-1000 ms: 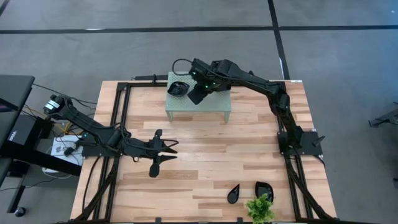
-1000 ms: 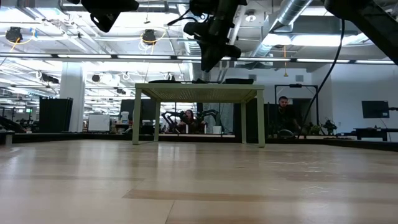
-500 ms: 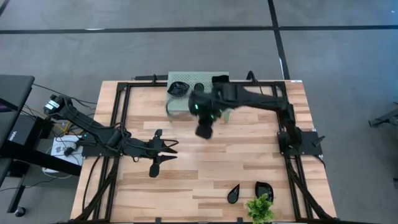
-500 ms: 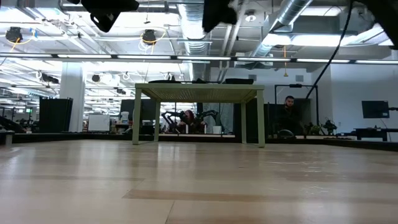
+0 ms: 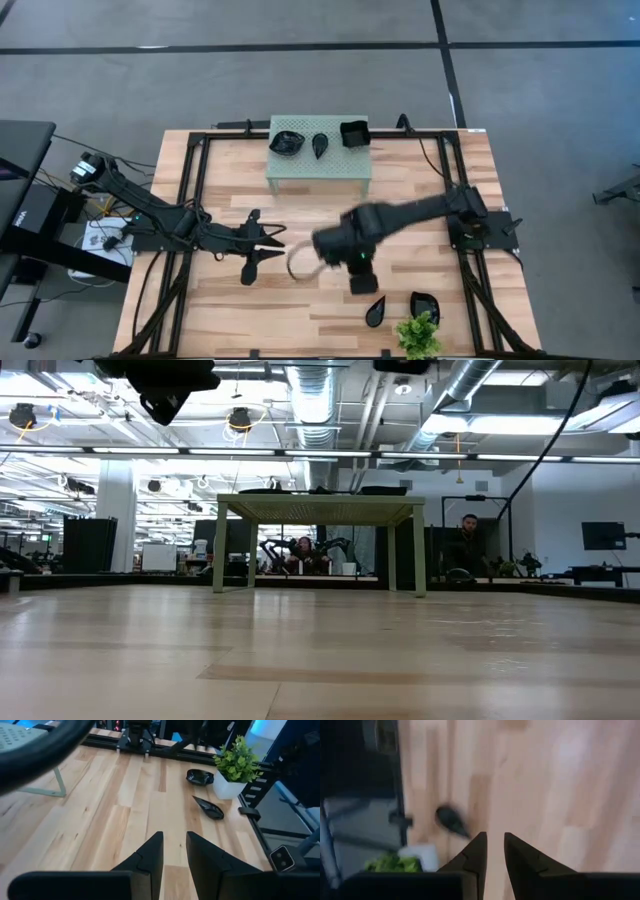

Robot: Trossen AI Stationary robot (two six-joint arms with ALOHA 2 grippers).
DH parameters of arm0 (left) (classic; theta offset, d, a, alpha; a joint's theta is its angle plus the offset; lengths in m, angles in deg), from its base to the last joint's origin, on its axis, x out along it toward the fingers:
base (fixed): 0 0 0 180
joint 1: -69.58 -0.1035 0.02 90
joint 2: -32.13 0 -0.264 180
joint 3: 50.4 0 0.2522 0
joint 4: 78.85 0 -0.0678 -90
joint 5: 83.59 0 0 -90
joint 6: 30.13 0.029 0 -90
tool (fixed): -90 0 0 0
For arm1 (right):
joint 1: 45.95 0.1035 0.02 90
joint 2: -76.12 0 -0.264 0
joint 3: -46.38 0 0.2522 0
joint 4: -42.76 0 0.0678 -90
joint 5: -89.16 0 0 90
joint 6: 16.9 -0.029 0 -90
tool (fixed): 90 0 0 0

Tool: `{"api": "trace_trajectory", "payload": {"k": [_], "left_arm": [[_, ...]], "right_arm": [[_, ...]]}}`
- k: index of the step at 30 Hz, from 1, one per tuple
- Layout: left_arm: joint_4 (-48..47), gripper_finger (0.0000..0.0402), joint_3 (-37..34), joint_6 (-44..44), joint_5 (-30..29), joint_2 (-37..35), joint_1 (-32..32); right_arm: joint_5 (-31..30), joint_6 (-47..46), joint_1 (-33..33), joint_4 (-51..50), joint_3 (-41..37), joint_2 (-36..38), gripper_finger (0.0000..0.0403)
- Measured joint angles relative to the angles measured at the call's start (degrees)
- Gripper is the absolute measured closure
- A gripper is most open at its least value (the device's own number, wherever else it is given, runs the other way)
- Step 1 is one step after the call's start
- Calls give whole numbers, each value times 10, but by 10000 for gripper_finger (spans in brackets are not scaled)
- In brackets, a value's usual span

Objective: Pick & Place Mini shaped plates
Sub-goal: Stack the bottom center-shaped plate on top of the other drop-shaped plate

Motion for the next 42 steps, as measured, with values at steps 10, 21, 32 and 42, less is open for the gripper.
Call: {"api": "trace_trajectory", "payload": {"k": [10, 21, 32, 42], "left_arm": [[44, 316, -5, 1, -21, 0, 60], [77, 316, -5, 16, -49, 0, 72], [81, 316, -5, 16, -57, 0, 49], [86, 316, -5, 16, -57, 0, 36]], "right_arm": [[-50, -99, 94, 16, -96, 90, 346], [-188, -173, 200, 420, -470, 302, 348], [-110, -154, 181, 528, -567, 202, 322], [-29, -101, 173, 566, -565, 85, 269]]}}
